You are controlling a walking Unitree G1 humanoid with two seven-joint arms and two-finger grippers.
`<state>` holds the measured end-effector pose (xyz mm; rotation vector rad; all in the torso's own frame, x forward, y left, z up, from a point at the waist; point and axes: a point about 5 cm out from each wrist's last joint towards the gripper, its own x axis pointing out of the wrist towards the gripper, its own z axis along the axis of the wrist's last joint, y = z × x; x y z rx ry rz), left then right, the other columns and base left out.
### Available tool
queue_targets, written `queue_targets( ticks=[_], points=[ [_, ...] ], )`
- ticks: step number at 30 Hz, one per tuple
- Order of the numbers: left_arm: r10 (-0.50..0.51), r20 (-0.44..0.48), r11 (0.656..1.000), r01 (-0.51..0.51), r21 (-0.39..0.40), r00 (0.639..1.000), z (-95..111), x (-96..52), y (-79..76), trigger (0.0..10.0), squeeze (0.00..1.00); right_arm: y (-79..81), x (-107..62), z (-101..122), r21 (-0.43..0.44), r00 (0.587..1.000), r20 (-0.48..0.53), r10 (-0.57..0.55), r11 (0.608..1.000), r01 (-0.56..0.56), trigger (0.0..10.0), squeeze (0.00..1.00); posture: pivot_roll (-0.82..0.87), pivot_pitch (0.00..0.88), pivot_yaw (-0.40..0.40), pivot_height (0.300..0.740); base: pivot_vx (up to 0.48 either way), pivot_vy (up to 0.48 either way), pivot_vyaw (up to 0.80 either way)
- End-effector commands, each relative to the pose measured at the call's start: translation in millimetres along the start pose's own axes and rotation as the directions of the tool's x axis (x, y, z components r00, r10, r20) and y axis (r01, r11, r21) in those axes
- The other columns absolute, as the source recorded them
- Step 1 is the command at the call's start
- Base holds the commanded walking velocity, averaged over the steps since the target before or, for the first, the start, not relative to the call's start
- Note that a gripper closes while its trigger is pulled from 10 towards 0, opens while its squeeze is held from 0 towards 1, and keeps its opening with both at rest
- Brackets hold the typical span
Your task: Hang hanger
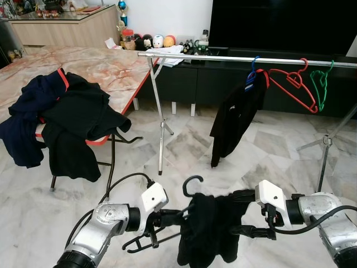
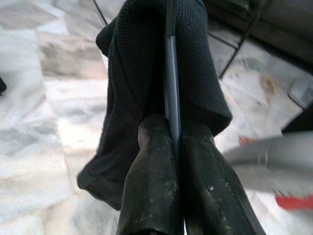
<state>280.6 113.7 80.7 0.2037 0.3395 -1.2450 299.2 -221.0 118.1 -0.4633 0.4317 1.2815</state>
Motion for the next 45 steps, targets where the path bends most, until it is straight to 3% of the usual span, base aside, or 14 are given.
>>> queue_targets(
  ticks=[1,13,17,21,26,32,37,45],
  points=[
    [-0.018,-0.007,0.998,0.019,0.052,1.000,5,-0.6,-1.3,10.0,0.00,-1.4,-1.5,4,-0.040,0.999,-0.014,0.037,0.999,-0.037,10.0,0.00,-0.02,0.042,0.005,0.740,0.000,0.000,0.00],
    [-0.039,-0.007,0.997,0.040,0.071,0.999,12,-1.0,-0.9,10.0,0.00,8.9,9.8,-6,-0.063,0.978,-0.086,0.193,0.978,-0.198,10.0,0.00,-0.01,0.037,0.002,0.740,0.000,0.000,0.00],
    [-0.049,-0.005,0.995,0.049,0.091,0.999,17,-2.6,-0.5,10.0,0.00,2.9,22.3,-10,-0.117,0.986,-0.124,0.109,0.985,-0.123,10.0,0.00,0.00,0.032,0.001,0.740,0.000,0.000,0.00],
    [-0.056,-0.003,0.993,0.056,0.103,0.998,20,-3.0,-2.1,10.0,0.00,-10.0,30.0,3,-0.204,0.997,-0.068,-0.040,0.979,0.025,10.0,0.00,0.00,0.025,0.001,0.740,0.000,0.000,0.00],
    [-0.060,-0.002,0.993,0.060,0.106,0.998,21,-2.8,-3.5,10.0,0.00,-14.3,32.1,10,-0.220,0.998,-0.020,-0.065,0.974,0.059,10.0,0.00,0.00,0.019,0.002,0.740,0.000,0.000,0.00],
    [-0.065,-0.004,0.993,0.065,0.103,0.998,22,-3.1,-5.0,10.0,0.00,-10.2,30.5,8,-0.195,1.000,-0.016,0.022,0.980,-0.024,10.0,0.00,0.01,0.014,0.002,0.740,0.000,0.000,0.00],
    [-0.044,-0.009,0.995,0.045,0.092,0.999,19,-3.0,-2.7,10.0,0.00,2.9,19.9,-3,-0.198,0.984,-0.109,0.142,0.967,-0.161,10.0,0.00,0.00,0.004,0.006,0.740,0.000,0.000,0.00],
    [-0.054,-0.011,0.995,0.055,0.084,0.998,18,-1.6,-4.3,10.0,0.00,3.8,2.8,12,-0.231,0.984,-0.067,0.165,0.957,-0.176,10.0,0.00,-0.01,0.002,0.007,0.740,0.000,0.000,0.00]
  ],
)
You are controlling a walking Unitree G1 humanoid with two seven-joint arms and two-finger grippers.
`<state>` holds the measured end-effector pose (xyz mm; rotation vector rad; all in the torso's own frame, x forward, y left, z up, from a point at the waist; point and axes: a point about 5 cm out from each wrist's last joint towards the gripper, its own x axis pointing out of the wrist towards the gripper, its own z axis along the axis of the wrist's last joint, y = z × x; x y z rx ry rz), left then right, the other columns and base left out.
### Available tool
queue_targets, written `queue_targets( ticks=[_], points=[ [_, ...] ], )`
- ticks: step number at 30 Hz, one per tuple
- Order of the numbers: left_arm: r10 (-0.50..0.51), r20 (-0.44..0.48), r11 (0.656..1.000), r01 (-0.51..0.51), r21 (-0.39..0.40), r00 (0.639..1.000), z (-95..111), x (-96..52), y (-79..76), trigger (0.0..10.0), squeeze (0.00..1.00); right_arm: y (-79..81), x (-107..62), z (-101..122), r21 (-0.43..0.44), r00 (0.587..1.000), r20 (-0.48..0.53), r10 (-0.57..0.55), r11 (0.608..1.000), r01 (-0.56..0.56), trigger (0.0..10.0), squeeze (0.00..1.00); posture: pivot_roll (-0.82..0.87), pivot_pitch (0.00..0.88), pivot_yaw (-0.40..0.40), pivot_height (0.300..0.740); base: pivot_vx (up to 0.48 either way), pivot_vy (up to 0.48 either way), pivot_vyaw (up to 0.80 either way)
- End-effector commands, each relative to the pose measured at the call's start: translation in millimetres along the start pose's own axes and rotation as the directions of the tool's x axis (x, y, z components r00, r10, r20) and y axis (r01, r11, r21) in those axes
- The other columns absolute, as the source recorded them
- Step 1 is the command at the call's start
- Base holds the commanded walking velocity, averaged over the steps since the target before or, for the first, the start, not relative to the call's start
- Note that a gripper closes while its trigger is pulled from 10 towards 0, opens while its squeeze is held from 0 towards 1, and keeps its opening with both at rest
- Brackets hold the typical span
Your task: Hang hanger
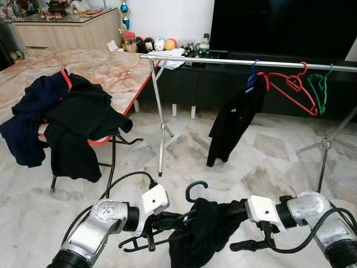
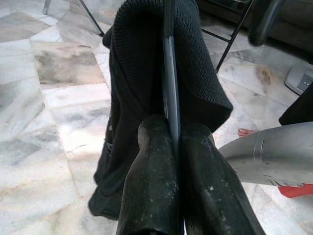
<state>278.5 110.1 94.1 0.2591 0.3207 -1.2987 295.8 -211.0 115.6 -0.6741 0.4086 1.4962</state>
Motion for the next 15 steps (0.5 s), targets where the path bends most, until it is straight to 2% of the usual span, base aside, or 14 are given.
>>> queue_targets(
  ticks=[1,7,11,15],
  points=[
    [-0.012,0.006,1.000,0.011,0.023,1.000,4,1.3,-0.6,10.0,0.00,-3.5,-12.3,13,-0.027,0.998,0.062,-0.012,1.000,0.013,10.0,0.00,-0.01,0.002,0.007,0.740,0.000,0.000,0.00],
    [-0.015,0.008,1.000,0.015,0.021,1.000,4,2.9,-0.8,10.0,0.00,-4.9,-22.9,25,-0.029,0.992,0.125,-0.010,0.999,0.014,10.0,0.00,-0.02,0.002,0.006,0.740,0.000,0.000,0.00],
    [-0.021,0.010,1.000,0.021,0.022,1.000,5,3.9,-1.5,10.0,0.00,-6.6,-21.2,21,-0.033,0.995,0.092,-0.028,0.999,0.031,10.0,0.00,-0.02,0.004,0.005,0.740,0.000,0.000,0.00],
    [-0.033,0.014,0.999,0.033,0.033,0.999,9,5.5,-2.5,10.0,0.00,-7.5,-11.9,10,-0.013,0.998,0.032,-0.063,0.998,0.063,10.0,0.00,-0.01,0.013,0.001,0.740,0.000,0.000,0.00]
  ],
)
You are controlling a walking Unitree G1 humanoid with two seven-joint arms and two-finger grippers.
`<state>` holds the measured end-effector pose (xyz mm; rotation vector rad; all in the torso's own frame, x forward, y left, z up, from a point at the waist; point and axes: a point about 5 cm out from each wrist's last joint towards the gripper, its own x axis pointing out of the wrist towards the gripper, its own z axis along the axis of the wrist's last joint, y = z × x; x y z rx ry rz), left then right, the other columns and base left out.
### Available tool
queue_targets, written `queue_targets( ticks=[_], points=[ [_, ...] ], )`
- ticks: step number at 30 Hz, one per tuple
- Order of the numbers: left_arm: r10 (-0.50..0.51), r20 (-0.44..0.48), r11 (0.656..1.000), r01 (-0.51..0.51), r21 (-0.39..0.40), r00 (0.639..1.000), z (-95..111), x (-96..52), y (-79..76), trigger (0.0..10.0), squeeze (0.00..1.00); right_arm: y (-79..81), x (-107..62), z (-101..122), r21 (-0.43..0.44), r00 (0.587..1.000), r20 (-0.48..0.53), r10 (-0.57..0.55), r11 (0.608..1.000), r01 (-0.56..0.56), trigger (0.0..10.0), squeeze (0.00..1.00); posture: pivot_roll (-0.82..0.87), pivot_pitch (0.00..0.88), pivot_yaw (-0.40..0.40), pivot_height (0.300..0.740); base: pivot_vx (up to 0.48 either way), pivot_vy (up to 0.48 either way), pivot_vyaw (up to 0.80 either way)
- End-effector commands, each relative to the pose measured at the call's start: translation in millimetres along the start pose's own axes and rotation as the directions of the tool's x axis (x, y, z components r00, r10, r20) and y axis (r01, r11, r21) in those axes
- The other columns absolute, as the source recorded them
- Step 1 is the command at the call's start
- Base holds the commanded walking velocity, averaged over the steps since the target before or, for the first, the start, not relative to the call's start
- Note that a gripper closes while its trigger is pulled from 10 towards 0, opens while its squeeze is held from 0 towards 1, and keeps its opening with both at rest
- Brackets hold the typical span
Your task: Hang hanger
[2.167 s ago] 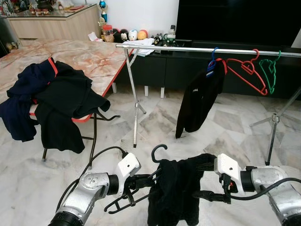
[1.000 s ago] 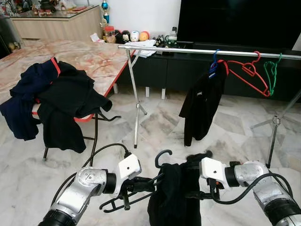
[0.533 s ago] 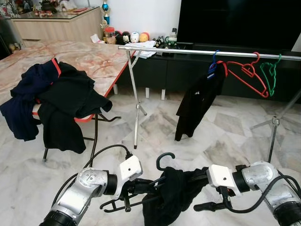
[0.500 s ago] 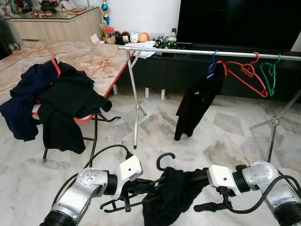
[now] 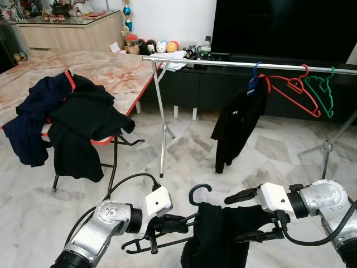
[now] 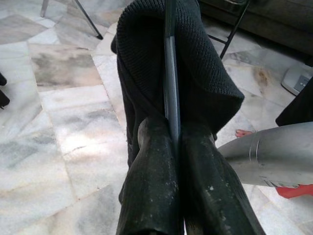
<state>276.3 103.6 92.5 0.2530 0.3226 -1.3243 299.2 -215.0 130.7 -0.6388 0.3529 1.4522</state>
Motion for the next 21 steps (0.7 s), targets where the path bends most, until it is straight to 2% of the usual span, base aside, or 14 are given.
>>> queue_targets(
  ticks=[1,8,10,11,13,21],
  points=[
    [-0.012,0.012,0.999,0.011,0.039,1.000,10,-0.6,0.9,10.0,0.00,-0.7,4.3,-3,-0.006,0.999,-0.038,0.004,1.000,-0.004,10.0,0.00,-0.01,0.017,0.000,0.740,0.000,0.000,0.00],
    [-0.032,0.011,0.998,0.032,0.060,0.999,14,-2.6,-2.6,10.0,0.00,-3.7,14.4,-10,0.010,0.996,-0.086,0.001,1.000,0.000,10.0,0.00,0.01,0.029,-0.005,0.740,0.000,0.000,0.00],
    [-0.036,0.011,0.997,0.035,0.068,0.999,15,-2.3,-3.2,10.0,0.00,-7.1,16.5,-12,-0.011,0.993,-0.115,-0.032,0.999,0.031,10.0,0.00,0.01,0.031,-0.006,0.740,0.000,0.000,0.00],
    [-0.041,0.011,0.997,0.040,0.072,0.999,16,-1.7,-4.3,10.0,0.00,-12.0,18.3,-11,-0.024,0.990,-0.111,-0.084,0.996,0.082,10.0,0.00,0.01,0.032,-0.006,0.740,0.000,0.000,0.00],
    [-0.050,0.012,0.996,0.049,0.077,0.999,18,-0.7,-6.0,10.0,0.00,-15.1,19.2,-10,-0.015,0.990,-0.103,-0.101,0.995,0.100,10.0,0.00,0.01,0.035,-0.008,0.740,0.000,0.000,0.00],
    [-0.058,0.013,0.994,0.057,0.089,0.998,21,1.0,-7.9,10.0,0.00,-8.8,22.4,-17,0.026,0.993,-0.111,-0.029,0.999,0.032,10.0,0.00,0.01,0.038,-0.011,0.740,0.000,0.000,0.00]
  ],
)
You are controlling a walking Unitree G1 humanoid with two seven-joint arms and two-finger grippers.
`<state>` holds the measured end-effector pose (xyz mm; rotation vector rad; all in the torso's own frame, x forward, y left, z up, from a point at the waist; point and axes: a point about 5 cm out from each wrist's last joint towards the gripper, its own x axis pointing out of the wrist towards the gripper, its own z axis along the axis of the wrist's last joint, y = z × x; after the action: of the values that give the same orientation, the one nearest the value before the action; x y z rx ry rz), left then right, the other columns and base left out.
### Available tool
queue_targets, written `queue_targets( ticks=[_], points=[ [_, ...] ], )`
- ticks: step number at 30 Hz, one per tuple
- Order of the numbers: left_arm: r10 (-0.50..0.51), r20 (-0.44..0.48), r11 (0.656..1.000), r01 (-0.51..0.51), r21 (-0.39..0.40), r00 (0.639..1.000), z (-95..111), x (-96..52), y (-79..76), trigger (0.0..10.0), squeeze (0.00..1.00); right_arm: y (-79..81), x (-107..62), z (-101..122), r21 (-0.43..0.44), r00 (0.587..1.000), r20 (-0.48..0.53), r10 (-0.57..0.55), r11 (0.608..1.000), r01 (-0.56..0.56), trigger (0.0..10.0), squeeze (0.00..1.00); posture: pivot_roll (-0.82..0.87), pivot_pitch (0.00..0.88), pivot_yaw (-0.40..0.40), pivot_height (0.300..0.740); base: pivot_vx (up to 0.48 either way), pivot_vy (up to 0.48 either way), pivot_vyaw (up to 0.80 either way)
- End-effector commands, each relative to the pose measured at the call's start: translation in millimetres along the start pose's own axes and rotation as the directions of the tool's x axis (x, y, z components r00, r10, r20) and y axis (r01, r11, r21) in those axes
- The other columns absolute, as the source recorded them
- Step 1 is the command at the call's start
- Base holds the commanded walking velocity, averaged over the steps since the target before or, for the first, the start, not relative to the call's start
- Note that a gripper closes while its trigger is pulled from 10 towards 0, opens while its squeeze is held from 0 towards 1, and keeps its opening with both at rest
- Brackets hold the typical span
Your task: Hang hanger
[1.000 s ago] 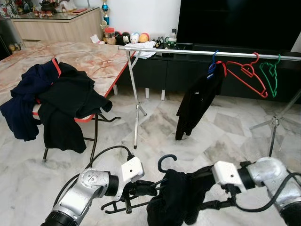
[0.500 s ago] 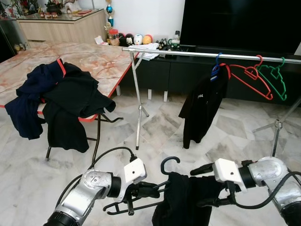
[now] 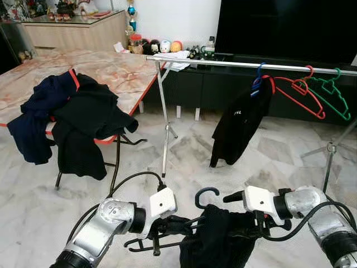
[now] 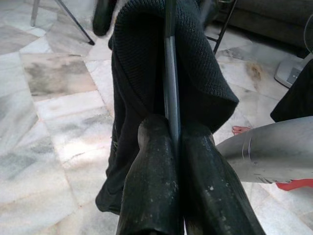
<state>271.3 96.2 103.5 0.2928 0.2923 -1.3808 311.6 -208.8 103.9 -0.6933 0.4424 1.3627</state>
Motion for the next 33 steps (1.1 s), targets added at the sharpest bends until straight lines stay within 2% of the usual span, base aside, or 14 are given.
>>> queue_targets(
  ticks=[1,2,3,33],
  points=[
    [-0.014,0.014,0.999,0.014,0.037,1.000,9.5,-0.2,-1.2,10.0,0.00,0.9,1.1,0.4,0.003,0.999,-0.005,0.048,0.999,-0.048,8.2,0.00,0.01,0.038,-0.011,0.740,0.000,0.000,0.00],
    [-0.016,0.015,0.999,0.015,0.039,1.000,9.8,-0.1,-1.3,10.0,0.00,1.9,1.5,-0.3,0.007,0.998,-0.007,0.058,0.998,-0.058,8.2,0.00,0.01,0.038,-0.011,0.740,0.000,0.000,0.00],
    [-0.017,0.015,0.999,0.017,0.041,1.000,10.3,-0.2,-1.3,10.0,0.00,3.5,2.1,-1.6,0.006,0.997,-0.013,0.071,0.997,-0.071,0.0,0.00,0.01,0.040,-0.010,0.740,0.000,0.000,0.00],
    [-0.032,0.005,0.996,0.032,0.088,0.999,17.3,0.5,1.3,10.0,0.00,9.4,9.5,-2.9,0.036,0.993,0.028,0.118,0.992,-0.119,0.0,0.00,0.02,0.041,-0.004,0.740,0.000,0.000,0.00]
  ],
)
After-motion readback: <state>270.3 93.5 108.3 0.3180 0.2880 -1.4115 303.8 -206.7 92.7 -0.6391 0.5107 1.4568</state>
